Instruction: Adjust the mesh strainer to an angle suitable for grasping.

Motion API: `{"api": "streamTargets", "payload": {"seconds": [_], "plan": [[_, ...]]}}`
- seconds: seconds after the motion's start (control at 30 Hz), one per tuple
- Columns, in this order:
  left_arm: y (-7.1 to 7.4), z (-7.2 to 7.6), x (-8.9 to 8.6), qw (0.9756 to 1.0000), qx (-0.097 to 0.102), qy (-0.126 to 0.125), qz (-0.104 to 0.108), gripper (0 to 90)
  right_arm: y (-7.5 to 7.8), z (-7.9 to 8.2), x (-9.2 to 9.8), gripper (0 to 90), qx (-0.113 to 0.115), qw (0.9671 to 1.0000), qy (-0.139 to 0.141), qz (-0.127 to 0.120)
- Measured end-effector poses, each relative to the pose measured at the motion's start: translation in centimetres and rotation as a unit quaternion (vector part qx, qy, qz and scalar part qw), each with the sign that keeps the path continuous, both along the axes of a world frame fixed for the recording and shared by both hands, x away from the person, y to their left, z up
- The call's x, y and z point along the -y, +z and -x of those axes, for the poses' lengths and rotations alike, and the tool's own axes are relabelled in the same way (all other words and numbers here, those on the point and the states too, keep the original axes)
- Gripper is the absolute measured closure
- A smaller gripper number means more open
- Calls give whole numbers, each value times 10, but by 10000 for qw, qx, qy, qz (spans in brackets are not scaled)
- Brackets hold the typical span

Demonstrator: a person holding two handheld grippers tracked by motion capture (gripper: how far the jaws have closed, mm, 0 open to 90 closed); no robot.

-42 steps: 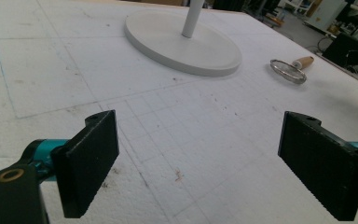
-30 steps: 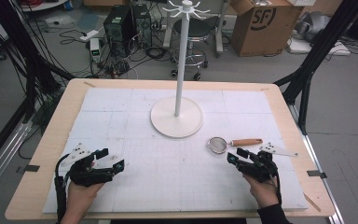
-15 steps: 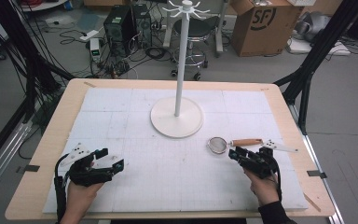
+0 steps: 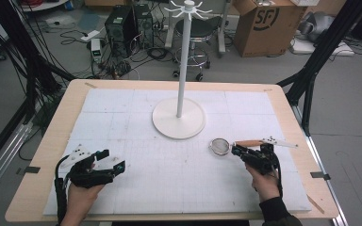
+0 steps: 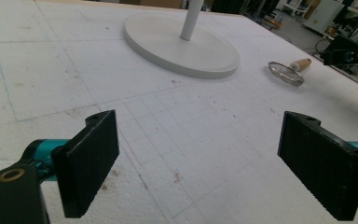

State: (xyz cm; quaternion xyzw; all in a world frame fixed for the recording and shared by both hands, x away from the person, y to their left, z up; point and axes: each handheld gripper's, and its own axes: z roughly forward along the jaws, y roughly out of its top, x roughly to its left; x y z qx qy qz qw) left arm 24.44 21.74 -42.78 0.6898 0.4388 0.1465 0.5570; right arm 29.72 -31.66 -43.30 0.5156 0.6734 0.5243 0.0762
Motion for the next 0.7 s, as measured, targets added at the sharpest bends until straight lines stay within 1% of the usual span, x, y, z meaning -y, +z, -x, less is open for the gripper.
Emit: {"api": "streamTargets", "payload": {"seconds": [0.1,0.13,0.2,0.27,0.3,0.33,0.37,0.5,0.6,0.7], "plan": [[0,0,0,10000,7,-2,5,131,0,-2,0,724,-9,10000,-6,5],[0,0,0,10000,9,4,12,131,1,-5,-1,752,-20,10000,-30,-5],[0,0,0,10000,6,5,11,131,0,-8,-1,769,-31,10000,-50,-30],[0,0,0,10000,5,6,13,131,-2,-11,-1,798,-115,9999,-72,-35],[0,0,0,10000,8,2,10,131,-2,-11,-1,798,-115,9999,-72,-35],[0,0,0,10000,7,8,10,131,-3,-14,-1,821,-214,9997,-102,-37],[0,0,0,10000,3,1,-5,131,-3,-15,-1,834,-180,9998,-125,-29],[0,0,-1,10000,20,21,-15,132,1,-21,-3,867,-192,9997,-161,-59],[1,0,-1,10000,27,19,-25,132,-1,-28,-4,895,-241,9995,-144,-109],[1,0,-1,10000,29,18,-22,132,-3,-33,-5,895,-323,9993,-136,-147]]}}
